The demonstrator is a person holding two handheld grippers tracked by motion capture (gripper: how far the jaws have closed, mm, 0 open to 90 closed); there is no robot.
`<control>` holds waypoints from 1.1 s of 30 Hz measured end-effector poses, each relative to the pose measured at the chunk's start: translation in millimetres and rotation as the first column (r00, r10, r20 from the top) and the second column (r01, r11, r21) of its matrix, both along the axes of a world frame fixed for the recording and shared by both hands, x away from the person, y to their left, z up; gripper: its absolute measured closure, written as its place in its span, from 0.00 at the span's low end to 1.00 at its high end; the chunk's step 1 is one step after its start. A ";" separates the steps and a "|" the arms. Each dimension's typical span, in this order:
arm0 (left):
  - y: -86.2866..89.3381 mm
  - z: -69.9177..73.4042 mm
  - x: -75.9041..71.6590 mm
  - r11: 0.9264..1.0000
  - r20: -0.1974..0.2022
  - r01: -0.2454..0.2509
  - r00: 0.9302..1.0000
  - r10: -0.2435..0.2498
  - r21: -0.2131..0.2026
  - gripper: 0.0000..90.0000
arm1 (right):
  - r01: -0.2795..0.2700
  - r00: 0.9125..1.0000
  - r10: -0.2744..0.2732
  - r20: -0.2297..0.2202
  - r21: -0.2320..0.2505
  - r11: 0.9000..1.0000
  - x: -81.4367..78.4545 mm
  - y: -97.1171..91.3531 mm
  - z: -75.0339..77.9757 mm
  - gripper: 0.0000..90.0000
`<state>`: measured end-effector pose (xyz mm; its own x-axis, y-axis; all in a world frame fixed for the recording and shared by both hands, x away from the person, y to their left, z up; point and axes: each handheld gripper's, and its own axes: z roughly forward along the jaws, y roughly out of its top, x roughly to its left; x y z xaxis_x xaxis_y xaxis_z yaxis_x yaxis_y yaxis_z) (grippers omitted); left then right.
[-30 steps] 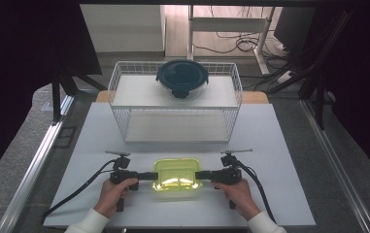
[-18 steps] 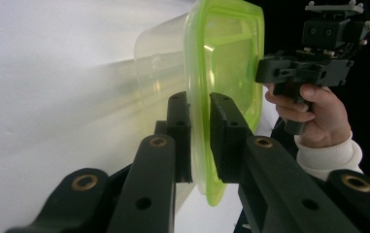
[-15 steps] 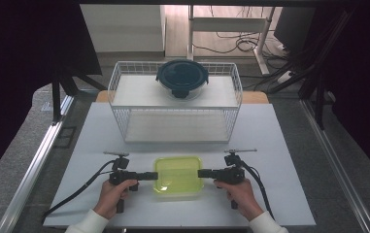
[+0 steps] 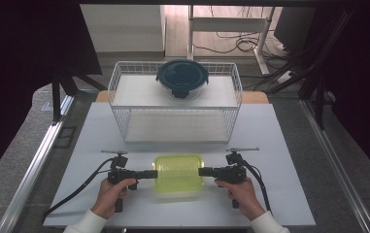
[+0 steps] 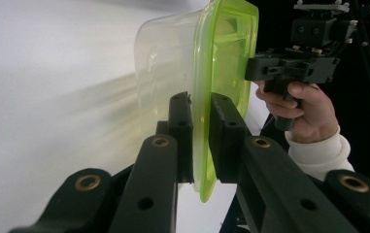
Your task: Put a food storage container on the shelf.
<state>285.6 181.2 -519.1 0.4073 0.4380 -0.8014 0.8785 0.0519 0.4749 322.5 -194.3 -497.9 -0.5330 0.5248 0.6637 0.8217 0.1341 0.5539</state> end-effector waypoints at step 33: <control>5.0 101.0 13.0 1.000 0.201 0.008 0.980 -0.007 -0.003 0.90 | -0.034 0.978 0.016 0.210 0.081 0.996 6.3 -1.9 92.7 0.88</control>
